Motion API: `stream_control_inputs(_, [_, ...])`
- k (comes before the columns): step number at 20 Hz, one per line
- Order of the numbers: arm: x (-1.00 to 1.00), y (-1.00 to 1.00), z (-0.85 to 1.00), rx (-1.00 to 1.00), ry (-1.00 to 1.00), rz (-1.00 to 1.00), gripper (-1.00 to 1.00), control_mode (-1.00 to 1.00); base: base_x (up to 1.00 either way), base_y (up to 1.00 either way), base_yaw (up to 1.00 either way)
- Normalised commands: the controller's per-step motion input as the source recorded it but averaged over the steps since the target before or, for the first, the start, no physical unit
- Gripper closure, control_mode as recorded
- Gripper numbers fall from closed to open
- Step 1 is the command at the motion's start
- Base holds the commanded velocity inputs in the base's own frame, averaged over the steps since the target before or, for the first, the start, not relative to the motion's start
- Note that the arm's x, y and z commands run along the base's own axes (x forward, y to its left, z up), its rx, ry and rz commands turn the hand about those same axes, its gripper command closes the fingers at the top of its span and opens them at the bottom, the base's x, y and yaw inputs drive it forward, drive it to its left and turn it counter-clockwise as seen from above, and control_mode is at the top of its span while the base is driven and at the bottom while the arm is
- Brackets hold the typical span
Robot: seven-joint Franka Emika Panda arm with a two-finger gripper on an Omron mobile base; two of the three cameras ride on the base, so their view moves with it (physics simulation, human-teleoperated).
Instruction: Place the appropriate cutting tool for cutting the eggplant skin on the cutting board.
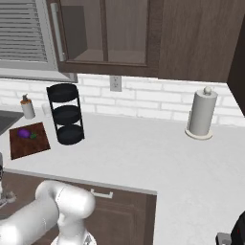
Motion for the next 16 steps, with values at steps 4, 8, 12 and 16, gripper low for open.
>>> stream_control_inputs(4, [-0.44, 0.0, 1.0, -0.09, -0.03, -0.07, 1.0, -1.0, 0.0, 0.0, 0.0])
stream_control_inputs(8, [-0.38, 0.0, 1.0, -0.16, -0.15, -0.08, 1.0, -1.0, 0.0, 0.0, 0.0])
stream_control_inputs(12, [-0.02, 0.0, 1.0, -0.16, -0.16, -0.05, 1.0, -1.0, 0.0, 0.0, 0.0])
stream_control_inputs(16, [0.26, 0.01, 0.9, -0.16, -0.16, -0.06, 1.0, -1.0, 0.0, 0.0, 0.0])
